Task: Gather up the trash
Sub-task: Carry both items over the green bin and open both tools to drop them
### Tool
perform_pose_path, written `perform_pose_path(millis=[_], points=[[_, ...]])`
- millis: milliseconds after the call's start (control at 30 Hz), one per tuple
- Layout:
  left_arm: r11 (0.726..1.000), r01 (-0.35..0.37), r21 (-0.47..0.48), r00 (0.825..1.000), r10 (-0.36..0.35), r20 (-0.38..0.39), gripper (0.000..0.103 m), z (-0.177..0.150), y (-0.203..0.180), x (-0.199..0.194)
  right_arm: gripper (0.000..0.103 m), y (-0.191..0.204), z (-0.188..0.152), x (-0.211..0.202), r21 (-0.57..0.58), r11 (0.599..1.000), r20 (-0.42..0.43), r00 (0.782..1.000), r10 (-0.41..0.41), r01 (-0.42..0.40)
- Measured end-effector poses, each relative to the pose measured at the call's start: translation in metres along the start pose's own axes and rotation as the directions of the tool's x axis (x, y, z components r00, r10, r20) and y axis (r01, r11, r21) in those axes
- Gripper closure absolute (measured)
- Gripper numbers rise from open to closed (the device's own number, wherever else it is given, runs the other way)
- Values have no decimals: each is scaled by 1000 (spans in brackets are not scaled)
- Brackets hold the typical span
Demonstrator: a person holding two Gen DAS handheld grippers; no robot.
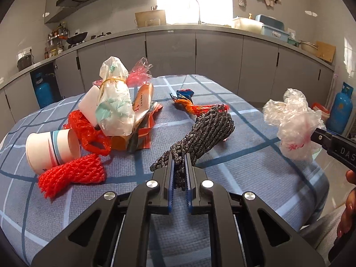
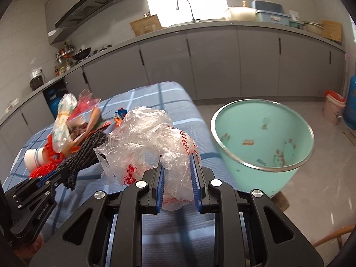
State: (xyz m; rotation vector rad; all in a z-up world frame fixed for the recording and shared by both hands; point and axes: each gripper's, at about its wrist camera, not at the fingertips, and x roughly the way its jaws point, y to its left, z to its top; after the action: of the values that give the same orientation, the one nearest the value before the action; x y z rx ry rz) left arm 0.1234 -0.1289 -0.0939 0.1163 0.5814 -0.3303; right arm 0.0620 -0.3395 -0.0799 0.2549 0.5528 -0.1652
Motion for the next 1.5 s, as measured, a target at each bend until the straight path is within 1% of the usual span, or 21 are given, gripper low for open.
perform_pose_path(millis=[167,233,333,500,600,700,867,933,1000,1100,1200,1233,1267,1300,1333,1367,1400,1433,1467,1500], points=[[998,-10,-69,999,12,31,94,5,3,-11,80,-26,6,-4,52,998,28,999,-45,44],[997,-8,-81,999,12,51,94,10,2,-14,80,-32,7,-4,70,996,31,998,-56,54],[998,13,-66,998,-8,67,94,20,-9,-13,80,-41,11,-6,84,993,48,995,-83,79],[997,76,-30,996,-74,57,94,45,-47,3,80,-68,26,-10,110,983,88,984,-154,144],[993,115,-3,993,-115,39,94,57,-77,17,80,-83,34,-9,115,976,105,974,-199,187],[990,139,20,990,-139,20,94,65,-103,31,80,-103,42,-1,121,965,108,964,-245,231],[980,188,59,982,-188,-17,94,77,-150,57,80,-130,48,14,143,955,103,956,-276,260],[978,192,80,981,-190,-24,94,79,-163,66,80,-137,45,20,153,950,94,953,-288,272],[974,201,101,979,-198,-47,94,81,-179,78,80,-144,42,29,172,946,76,954,-291,275],[971,207,119,977,-198,-77,94,81,-194,95,80,-151,38,43,181,941,35,955,-296,285],[968,207,139,976,-194,-103,93,81,-203,110,78,-158,35,53,185,931,11,947,-322,315],[968,205,143,975,-189,-114,91,80,-206,115,77,-160,36,55,193,929,7,946,-323,316],[969,203,140,975,-187,-119,89,80,-206,117,74,-162,36,56,198,927,3,945,-327,320],[968,215,131,972,-198,-130,88,81,-206,120,72,-163,35,57,198,923,2,942,-337,330],[968,220,124,970,-203,-137,77,81,-205,121,70,-164,35,58,195,920,-2,938,-346,340],[968,222,120,969,-206,-134,68,81,-204,121,69,-166,34,59,198,921,-3,940,-342,336],[967,224,119,970,-209,-126,47,81,-204,120,67,-167,34,59,201,920,-3,940,-342,335],[967,223,120,971,-210,-109,36,82,-203,118,60,-167,34,60,201,920,-4,939,-343,337],[967,223,122,972,-212,-99,36,82,-202,117,52,-166,34,60,204,920,-4,941,-340,333],[967,222,127,973,-212,-90,37,83,-201,115,50,-167,33,60,208,921,-3,942,-335,328]])
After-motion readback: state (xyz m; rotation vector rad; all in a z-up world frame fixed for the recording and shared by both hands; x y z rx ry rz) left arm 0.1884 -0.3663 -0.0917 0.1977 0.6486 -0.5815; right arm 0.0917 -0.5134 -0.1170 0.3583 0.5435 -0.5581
